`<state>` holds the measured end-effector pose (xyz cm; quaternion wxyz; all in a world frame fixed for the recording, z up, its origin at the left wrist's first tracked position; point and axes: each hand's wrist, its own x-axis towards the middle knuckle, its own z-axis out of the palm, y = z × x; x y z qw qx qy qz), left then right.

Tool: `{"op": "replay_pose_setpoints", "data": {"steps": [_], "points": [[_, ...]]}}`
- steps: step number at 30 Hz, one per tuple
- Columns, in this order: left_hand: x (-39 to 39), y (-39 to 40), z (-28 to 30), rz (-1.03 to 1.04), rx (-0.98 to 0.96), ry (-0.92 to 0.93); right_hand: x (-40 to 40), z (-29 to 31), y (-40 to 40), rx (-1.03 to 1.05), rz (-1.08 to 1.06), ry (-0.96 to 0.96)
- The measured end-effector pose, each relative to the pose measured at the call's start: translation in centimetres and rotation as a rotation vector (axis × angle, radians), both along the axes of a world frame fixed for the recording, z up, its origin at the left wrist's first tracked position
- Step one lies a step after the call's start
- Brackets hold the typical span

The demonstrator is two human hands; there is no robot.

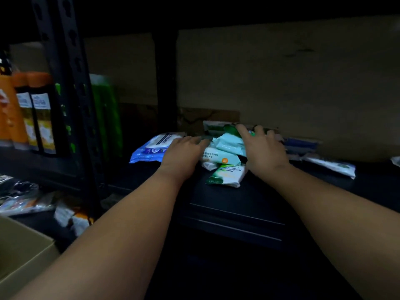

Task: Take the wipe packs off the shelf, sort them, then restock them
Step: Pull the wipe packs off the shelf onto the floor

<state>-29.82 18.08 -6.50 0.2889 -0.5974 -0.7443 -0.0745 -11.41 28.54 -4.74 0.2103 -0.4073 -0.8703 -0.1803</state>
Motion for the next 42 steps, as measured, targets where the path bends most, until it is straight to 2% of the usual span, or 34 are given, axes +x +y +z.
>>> {"op": "replay_pose_setpoints", "data": {"steps": [6,11,15,21,27,35,39,42], "points": [[0.4,0.4,0.0,0.071,0.011,0.132,1.0,0.6,-0.2,0.016,0.027,-0.085],[1.3,-0.9,1.1,0.029,0.115,0.329,2.7,1.9,-1.0,-0.025,0.078,0.016],[2.1,-3.6,2.9,0.041,0.139,0.37,4.6,3.7,-2.8,-0.009,0.115,0.073],[4.0,-10.1,4.6,0.168,0.14,0.23,8.0,7.1,-7.4,0.006,0.153,0.09],[7.0,-17.3,2.5,0.256,0.142,0.061,11.9,7.3,-13.2,0.089,0.142,0.033],[10.7,-25.9,-3.0,0.234,0.366,-0.164,15.8,-1.1,-21.2,0.219,0.274,0.027],[11.8,-29.4,-6.6,0.215,0.336,-0.173,16.3,-4.5,-24.2,0.306,0.37,0.027],[12.4,-31.8,-9.9,0.247,0.287,-0.19,16.1,-7.5,-26.0,0.242,0.413,0.004]]}}
